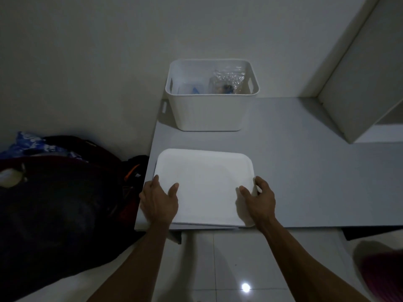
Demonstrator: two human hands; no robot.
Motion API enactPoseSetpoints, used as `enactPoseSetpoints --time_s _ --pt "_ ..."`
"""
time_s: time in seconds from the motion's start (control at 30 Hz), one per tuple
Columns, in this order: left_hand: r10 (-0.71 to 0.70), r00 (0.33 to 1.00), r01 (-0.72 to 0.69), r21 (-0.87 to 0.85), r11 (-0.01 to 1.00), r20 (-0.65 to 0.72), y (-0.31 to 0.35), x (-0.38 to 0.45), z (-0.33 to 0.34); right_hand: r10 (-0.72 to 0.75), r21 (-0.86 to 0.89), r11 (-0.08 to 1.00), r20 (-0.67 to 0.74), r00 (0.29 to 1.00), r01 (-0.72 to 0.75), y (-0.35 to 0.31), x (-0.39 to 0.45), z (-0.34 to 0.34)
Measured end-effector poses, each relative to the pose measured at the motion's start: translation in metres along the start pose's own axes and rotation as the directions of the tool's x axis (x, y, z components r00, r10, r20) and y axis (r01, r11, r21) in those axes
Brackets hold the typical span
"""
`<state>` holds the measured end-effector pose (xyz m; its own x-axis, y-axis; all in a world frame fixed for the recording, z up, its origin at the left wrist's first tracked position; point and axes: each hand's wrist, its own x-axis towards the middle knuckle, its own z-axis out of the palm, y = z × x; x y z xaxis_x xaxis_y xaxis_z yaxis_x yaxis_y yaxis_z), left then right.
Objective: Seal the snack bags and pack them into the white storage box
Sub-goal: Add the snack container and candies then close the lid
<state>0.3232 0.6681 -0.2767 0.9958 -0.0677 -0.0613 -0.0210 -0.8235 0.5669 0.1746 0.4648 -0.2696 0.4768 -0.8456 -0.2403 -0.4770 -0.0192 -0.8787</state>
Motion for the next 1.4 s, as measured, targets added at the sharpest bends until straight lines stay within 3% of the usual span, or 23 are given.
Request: enactPoseSetpoints --time_s 0.2,0.43,0.57,0.77,1.1,1.4 --pt "0.064 0.995 -0.066 0.027 0.997 0.072 0.060 0.015 -0.062 -0.049 -0.086 0.995 -0.013 0.999 0.048 -0.080 -0.006 -0.036" --pt "0.247 0.969 -0.247 0.017 0.969 0.005 0.150 0.036 -0.156 -0.258 -0.208 0.948 -0.046 0.965 0.243 -0.214 -0.007 -0.094" --pt "0.282 0.959 -0.281 0.027 0.959 -0.018 0.185 0.056 -0.180 -0.313 -0.239 0.926 -0.052 0.948 0.293 -0.262 0.001 -0.103" --pt "0.269 0.963 -0.269 0.026 0.963 -0.015 0.217 0.106 -0.167 -0.317 -0.231 0.925 -0.037 0.948 0.300 -0.289 0.059 -0.086" --pt "0.177 0.983 -0.178 0.032 0.983 0.042 0.244 0.211 -0.089 -0.236 -0.193 0.951 0.055 0.970 0.243 -0.283 0.202 -0.024" --pt "0.112 0.988 -0.113 0.005 0.994 0.109 0.243 0.251 -0.056 -0.178 -0.128 0.974 0.068 0.982 0.185 -0.271 0.246 0.009"
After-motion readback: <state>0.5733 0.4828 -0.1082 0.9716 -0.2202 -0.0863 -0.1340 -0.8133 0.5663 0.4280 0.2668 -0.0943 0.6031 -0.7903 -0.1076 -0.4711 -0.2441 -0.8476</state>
